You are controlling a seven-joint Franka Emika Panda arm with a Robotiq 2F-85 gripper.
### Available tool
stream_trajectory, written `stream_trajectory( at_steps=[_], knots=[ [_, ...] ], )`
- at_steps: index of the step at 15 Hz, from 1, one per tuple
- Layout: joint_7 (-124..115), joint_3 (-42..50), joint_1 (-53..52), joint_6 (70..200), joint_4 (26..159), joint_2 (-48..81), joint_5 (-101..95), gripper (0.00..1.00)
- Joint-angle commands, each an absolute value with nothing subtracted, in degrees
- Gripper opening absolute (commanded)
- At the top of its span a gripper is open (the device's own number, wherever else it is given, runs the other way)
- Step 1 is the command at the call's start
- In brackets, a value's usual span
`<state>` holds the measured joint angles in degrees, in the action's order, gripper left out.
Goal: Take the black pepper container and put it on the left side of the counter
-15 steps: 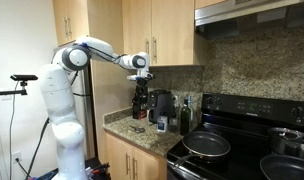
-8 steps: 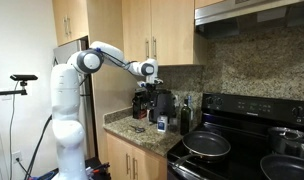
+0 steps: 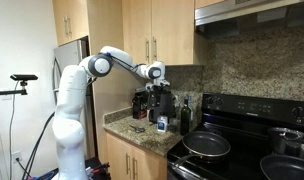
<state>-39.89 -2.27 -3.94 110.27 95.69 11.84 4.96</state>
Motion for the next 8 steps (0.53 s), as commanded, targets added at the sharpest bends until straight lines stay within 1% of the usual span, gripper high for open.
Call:
stream_trajectory(
  at_steps=[1,4,6,8],
  knots=[
    [-45.37,-1.4,-4.17,111.06,91.65,16.84,7.75,1.0],
    [-53.11,-0.96,-4.76,116.12,88.49,21.07,9.05,1.0],
    [-58.39,-0.27,-5.55,120.79,86.23,23.67,7.71,1.0],
    [-64.78,1.24,-6.69,122.49,83.73,25.8,4.76,1.0]
  ],
)
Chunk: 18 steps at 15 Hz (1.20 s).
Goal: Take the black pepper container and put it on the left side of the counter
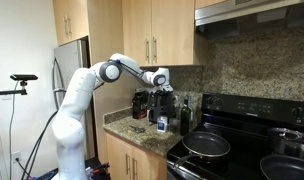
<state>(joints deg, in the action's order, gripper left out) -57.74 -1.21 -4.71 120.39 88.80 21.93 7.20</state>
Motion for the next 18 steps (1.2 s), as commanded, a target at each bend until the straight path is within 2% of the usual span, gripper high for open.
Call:
stream_trajectory(
  at_steps=[1,2,12,18],
  knots=[
    [-67.86,2.07,-7.23,122.59,82.92,26.25,3.32,1.0],
    [-63.41,0.52,-6.06,121.98,86.15,24.14,5.24,1.0],
    [-72.74,3.21,-6.01,128.44,79.96,31.82,4.25,1.0],
    [-72.89,3.62,-6.52,126.7,80.75,32.0,3.0,1.0]
  ],
)
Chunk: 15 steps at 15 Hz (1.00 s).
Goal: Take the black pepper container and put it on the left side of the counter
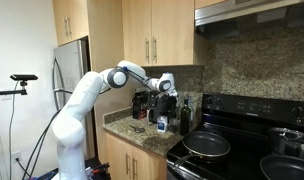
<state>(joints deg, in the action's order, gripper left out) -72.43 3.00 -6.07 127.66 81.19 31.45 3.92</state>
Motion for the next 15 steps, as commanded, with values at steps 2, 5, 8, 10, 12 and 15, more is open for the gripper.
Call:
stream_trajectory(
  at_steps=[2,5,8,10,12,15],
  knots=[
    [-73.82,3.95,-6.72,126.74,80.13,33.56,2.53,1.0],
    [-73.44,3.76,-6.81,127.49,79.76,35.2,2.2,1.0],
    [-72.87,3.47,-6.63,127.37,80.98,34.72,2.88,1.0],
    [-72.89,3.48,-6.73,127.4,80.92,35.33,2.87,1.0],
    [-72.87,3.67,-6.84,127.79,81.02,35.36,2.51,0.74],
    [-72.73,3.75,-6.9,128.12,81.36,35.36,2.27,0.53]
  ],
)
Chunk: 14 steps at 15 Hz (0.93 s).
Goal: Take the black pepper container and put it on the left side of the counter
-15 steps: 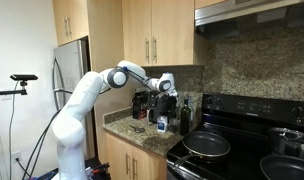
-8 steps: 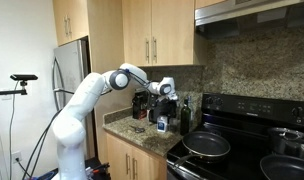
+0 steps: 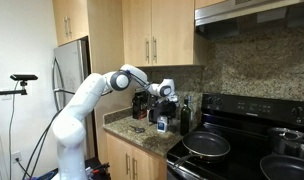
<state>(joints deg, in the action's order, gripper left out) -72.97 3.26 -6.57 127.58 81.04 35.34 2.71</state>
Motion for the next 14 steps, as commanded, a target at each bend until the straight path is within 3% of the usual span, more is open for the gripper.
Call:
stream_trajectory(
  at_steps=[1,3,9,14],
  knots=[
    [-72.65,3.77,-6.9,128.3,81.47,35.36,2.2,0.46],
    [-72.67,3.84,-6.96,128.42,81.59,35.29,2.0,0.33],
    [-69.62,3.79,-5.99,127.29,87.9,24.92,1.92,0.33],
    [-57.66,1.78,-2.83,113.74,96.77,11.05,6.94,0.33]
  ],
)
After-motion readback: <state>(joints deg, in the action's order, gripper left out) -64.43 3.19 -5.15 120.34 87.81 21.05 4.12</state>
